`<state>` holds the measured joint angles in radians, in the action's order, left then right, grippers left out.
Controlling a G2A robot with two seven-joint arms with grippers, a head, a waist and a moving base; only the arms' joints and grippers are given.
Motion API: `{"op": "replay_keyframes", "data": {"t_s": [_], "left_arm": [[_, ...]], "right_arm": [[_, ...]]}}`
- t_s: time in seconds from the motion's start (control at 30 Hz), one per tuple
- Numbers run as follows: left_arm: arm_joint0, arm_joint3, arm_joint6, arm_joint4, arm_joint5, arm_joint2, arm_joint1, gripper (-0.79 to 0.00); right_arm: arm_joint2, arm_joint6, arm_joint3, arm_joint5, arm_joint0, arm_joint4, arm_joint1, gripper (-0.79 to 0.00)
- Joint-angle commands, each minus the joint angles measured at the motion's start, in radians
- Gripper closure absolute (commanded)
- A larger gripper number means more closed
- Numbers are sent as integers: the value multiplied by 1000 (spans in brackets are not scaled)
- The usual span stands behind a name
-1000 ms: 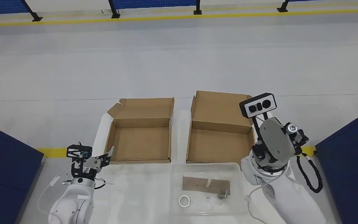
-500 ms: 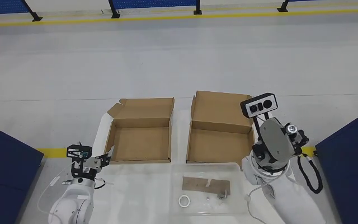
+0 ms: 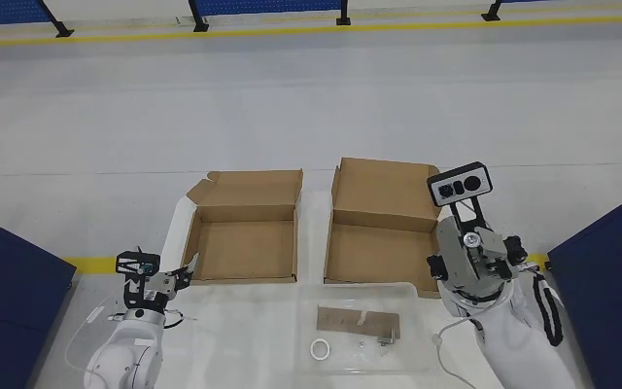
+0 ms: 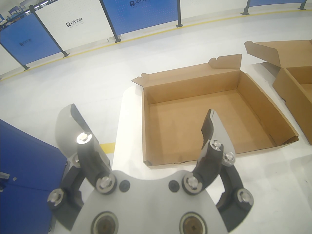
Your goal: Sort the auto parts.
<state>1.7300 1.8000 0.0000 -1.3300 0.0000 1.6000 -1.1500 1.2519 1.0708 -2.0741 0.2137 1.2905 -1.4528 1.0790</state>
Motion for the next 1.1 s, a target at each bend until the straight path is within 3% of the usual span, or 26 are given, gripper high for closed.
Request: {"op": "replay_keyframes", "data": {"t_s": [0.0, 0.27, 0.47, 0.6, 0.77, 1.07], "left_arm": [[0, 0, 0, 0, 0, 0, 0, -785], [0, 0, 0, 0, 0, 0, 0, -785], [0, 0, 0, 0, 0, 0, 0, -785], [0, 0, 0, 0, 0, 0, 0, -785], [0, 0, 0, 0, 0, 0, 0, -785], [0, 0, 0, 0, 0, 0, 0, -785]], "right_arm": [[0, 0, 0, 0, 0, 0, 0, 0], [28, -33, 9, -13, 15, 50, -2, 0], [187, -40, 47, -93, 106, 314, -27, 0], [275, -23, 60, -94, 200, 391, -36, 0], [378, -34, 69, -92, 310, 629, -51, 0], [378, -34, 69, -92, 310, 629, -51, 0]]}}
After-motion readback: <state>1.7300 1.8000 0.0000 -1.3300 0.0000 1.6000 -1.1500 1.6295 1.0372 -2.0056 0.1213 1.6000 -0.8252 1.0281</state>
